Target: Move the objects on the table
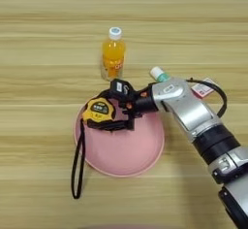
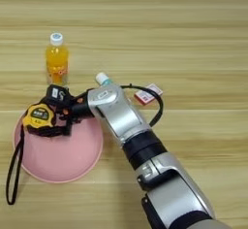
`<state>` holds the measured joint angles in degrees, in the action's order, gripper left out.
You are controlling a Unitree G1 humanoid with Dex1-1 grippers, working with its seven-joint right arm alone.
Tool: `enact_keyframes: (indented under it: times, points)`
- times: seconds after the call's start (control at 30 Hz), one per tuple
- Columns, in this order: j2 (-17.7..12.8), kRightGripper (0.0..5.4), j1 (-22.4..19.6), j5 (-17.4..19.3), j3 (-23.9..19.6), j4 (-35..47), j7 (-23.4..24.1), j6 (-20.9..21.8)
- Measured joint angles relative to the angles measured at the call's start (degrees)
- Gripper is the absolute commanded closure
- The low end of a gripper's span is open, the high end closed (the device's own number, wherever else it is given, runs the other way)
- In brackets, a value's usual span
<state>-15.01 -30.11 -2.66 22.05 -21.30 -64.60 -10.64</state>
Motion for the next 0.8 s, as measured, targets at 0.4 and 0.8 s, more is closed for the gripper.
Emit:
enact_keyframes:
  times: [0.4, 0.8]
  points:
    - [-1.24, 1.23, -0.03, 2.49, -3.50, 5.16, -0.93, -2.36]
    - [-7.27, 1.23, -0.37, 6.25, -9.75, 7.90, -3.64, -2.81]
